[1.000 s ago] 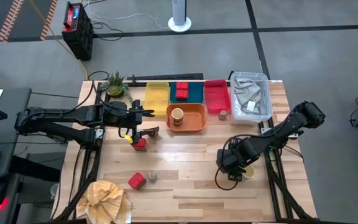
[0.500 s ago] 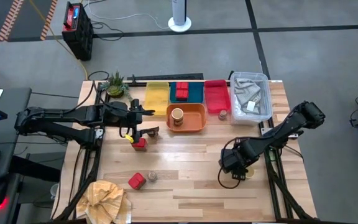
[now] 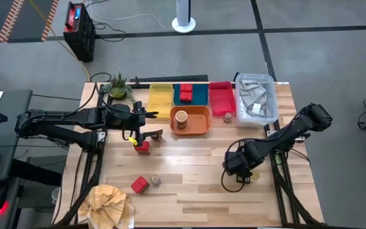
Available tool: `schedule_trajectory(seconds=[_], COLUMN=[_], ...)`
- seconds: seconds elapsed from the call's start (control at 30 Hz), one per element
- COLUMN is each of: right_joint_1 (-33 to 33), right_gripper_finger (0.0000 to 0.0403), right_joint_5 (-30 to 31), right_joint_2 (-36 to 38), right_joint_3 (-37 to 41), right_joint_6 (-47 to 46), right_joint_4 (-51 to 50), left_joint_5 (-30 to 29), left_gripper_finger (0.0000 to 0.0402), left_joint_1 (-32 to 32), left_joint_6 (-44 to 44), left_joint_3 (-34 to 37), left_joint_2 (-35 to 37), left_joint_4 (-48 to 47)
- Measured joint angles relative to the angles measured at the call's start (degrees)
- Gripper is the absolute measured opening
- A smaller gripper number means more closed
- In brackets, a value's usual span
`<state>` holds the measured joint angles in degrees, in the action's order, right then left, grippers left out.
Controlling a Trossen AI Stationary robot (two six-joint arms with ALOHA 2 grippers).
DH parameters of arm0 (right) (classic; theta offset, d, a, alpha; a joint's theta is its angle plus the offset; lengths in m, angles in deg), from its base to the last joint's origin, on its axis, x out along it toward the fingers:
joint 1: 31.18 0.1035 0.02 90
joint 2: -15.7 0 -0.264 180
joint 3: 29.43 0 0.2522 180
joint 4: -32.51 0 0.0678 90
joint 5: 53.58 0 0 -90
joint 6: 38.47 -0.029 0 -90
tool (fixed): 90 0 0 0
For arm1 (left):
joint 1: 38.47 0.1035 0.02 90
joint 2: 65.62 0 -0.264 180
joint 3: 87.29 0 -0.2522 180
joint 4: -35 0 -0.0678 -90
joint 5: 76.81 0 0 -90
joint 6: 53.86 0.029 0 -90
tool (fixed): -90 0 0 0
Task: Sort spices by type
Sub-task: Put the gold seasoning bottle into the orange bin
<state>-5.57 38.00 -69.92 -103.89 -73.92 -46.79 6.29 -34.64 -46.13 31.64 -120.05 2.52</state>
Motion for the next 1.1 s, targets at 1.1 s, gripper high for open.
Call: schedule_trajectory(seconds=[1.1], right_joint_1=[-36.6], right_gripper_finger=[0.03], right_joint_5=[15.7], right_joint_2=[-29.1], right_joint_3=[-44.4], right_joint_6=[44.7], right_joint_4=[-5.4], left_joint_5=[-3.2], left_gripper_finger=[0.0322], left_joint_1=[-10.1], left_joint_6=[-8.0], left_joint_3=[22.2], left_joint_2=[5.3], left_joint_4=[23.4])
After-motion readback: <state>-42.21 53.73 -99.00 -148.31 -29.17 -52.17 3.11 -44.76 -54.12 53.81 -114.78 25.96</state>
